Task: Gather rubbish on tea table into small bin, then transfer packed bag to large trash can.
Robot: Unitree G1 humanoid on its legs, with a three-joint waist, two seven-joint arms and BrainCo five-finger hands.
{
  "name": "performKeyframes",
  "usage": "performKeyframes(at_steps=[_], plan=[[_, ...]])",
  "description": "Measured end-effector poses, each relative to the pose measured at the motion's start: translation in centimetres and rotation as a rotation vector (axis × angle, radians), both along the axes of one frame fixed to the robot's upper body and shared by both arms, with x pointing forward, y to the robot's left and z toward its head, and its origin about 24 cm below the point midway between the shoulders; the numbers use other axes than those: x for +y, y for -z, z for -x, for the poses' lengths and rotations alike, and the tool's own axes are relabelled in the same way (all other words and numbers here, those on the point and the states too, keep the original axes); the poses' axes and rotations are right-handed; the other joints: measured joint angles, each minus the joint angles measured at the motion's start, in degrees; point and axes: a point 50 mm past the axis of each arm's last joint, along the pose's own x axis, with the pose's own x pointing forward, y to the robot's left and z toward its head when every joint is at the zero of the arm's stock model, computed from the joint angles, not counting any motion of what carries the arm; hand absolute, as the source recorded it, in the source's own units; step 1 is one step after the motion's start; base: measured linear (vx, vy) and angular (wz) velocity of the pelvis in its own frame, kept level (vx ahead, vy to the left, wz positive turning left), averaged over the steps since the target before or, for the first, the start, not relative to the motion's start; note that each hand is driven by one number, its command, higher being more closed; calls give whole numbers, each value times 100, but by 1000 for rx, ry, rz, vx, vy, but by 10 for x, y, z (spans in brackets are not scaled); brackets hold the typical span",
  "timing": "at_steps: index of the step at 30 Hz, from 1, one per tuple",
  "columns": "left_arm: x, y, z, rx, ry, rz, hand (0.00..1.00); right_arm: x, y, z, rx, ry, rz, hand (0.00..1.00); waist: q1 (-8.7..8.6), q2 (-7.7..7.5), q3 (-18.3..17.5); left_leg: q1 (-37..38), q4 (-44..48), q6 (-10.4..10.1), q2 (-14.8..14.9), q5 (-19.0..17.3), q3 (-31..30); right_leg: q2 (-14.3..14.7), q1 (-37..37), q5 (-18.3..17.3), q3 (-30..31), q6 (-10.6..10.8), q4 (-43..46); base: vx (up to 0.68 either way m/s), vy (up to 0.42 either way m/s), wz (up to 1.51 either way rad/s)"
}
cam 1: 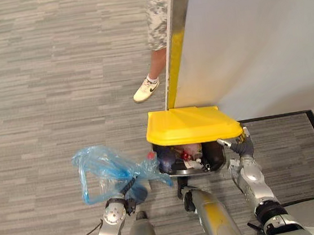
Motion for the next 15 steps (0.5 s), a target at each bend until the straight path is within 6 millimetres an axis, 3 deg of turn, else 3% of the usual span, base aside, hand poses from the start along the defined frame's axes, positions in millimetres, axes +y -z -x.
performKeyframes(at_steps=[2,3,4,5,6,8,10,12,15], plan=[[-5,-7,-9,-35,12,15,100,8,-17,-18,-36,-77,42,0,4,55,155,-320,814,66,-147,-164,143,34,-7,252,-117,-116,-202,-123,-83,-49],[-11,-14,-17,-65,18,36,100,12,-32,-29,-82,-92,47,0,-5,173,299,-508,960,224,-149,-248,253,97,-6,306,-206,-91,-263,-187,-86,-35],[-17,-20,-23,-93,31,51,100,10,-38,-32,-100,-91,56,0,6,372,364,-494,694,246,70,-504,261,253,-68,258,-270,-13,-163,-189,-109,-21],[-19,-28,-32,-127,44,51,100,10,-42,-34,-110,-84,47,0,84,305,485,-512,705,167,104,-472,370,205,-423,103,78,-531,770,-179,-234,38],[-20,-32,-37,-146,47,54,100,12,-41,-35,-109,-79,32,0,14,189,565,-496,741,-18,-82,-398,258,22,-346,-80,300,-545,1031,-122,-281,36],[-17,-30,-34,-137,37,53,100,17,-52,-43,-133,-112,46,0,57,235,591,-679,1075,-16,-116,-420,209,72,-308,17,-39,-536,684,-89,-215,-1],[-18,-29,-35,-128,48,45,100,25,-61,-50,-143,-166,66,0,94,243,597,-727,1391,189,-348,-530,366,173,-217,205,-337,-504,291,-78,-115,-20],[-21,-32,-39,-140,70,40,100,28,-69,-55,-161,-171,49,0,89,266,624,-615,1218,437,-389,-689,452,182,-192,208,-549,-500,271,-84,-98,22],[-18,-33,-39,-145,65,41,100,38,-102,-71,-252,-209,32,0,151,193,705,-633,1120,407,-342,-714,403,252,-132,170,-603,-410,44,-132,-105,-4]])
